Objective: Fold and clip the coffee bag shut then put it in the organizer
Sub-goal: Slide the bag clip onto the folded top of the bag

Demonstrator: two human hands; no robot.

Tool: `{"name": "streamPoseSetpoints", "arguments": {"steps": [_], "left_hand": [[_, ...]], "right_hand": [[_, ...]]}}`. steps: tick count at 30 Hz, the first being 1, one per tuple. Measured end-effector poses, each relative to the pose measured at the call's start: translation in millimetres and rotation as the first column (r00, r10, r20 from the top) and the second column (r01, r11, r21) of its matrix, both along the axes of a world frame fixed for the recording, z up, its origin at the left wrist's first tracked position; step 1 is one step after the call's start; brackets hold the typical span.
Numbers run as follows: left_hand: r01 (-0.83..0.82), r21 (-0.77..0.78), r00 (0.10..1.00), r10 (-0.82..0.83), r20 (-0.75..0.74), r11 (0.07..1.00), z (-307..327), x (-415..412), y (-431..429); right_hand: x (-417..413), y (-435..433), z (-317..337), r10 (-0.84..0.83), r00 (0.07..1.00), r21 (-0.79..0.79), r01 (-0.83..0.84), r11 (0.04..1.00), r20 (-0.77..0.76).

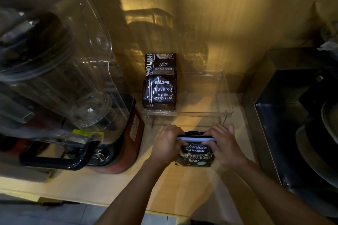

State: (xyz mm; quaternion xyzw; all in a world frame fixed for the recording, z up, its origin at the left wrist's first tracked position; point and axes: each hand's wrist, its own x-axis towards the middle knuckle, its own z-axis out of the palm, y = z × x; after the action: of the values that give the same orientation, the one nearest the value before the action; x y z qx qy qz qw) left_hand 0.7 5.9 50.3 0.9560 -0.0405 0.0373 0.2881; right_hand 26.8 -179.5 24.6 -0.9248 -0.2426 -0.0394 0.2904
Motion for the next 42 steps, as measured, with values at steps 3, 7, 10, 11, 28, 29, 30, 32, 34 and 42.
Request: {"name": "streamPoseSetpoints", "arguments": {"steps": [3, 7, 10, 11, 28, 29, 30, 32, 34, 42], "left_hand": [[-0.025, -0.041, 1.0, 0.025, 0.002, 0.999, -1.8, -2.1, -1.4], [-0.028, -0.079, 1.0, 0.028, 0.005, 0.996, -3.8, -4.0, -1.3], [-0.043, -0.171, 0.998, 0.033, -0.06, 0.984, -6.6, -6.1, 5.5], [-0.068, -0.197, 0.995, 0.052, -0.087, 0.978, -6.6, -6.6, 8.9], [-0.048, -0.24, 0.996, 0.029, -0.081, 0.969, -12.2, -7.3, 14.4], [-0.038, -0.224, 0.998, 0.027, -0.052, 0.974, -13.6, -7.5, 14.1], [-0.035, -0.216, 0.999, 0.03, -0.026, 0.976, -15.2, -7.6, 14.0], [-0.036, -0.217, 0.999, 0.039, 0.01, 0.976, -18.0, -7.9, 14.3], [-0.028, -0.211, 0.998, 0.038, 0.04, 0.977, -19.7, -8.5, 13.8], [-0.021, -0.17, 0.99, 0.044, 0.133, 0.985, -22.7, -12.4, 12.3]], "right_hand": [[0.1, -0.4, 0.8, 0.0, 1.0, -0.004, 0.0, 1.0, 0.008], [0.3, -1.2, 0.9, -0.003, 1.0, -0.01, 0.003, 1.0, 0.019], [-1.4, -4.2, -0.1, -0.008, 1.0, -0.011, 0.008, 1.0, 0.004], [-2.0, -5.7, -0.5, -0.012, 1.0, -0.007, 0.012, 1.0, 0.004], [1.4, -12.3, -0.8, -0.027, 0.997, 0.036, 0.03, 0.999, -0.076], [1.8, -12.8, 0.0, -0.032, 0.997, 0.019, 0.033, 0.999, -0.072], [2.5, -12.9, 1.3, -0.034, 0.997, -0.008, 0.034, 0.999, -0.066], [4.0, -11.4, 5.5, -0.016, 0.999, -0.075, 0.012, 0.997, -0.051], [4.7, -5.6, 10.6, 0.037, 0.999, -0.115, -0.04, 0.993, -0.024], [1.1, 39.7, 18.2, 0.23, 0.97, -0.252, -0.204, 0.946, 0.076]]}}
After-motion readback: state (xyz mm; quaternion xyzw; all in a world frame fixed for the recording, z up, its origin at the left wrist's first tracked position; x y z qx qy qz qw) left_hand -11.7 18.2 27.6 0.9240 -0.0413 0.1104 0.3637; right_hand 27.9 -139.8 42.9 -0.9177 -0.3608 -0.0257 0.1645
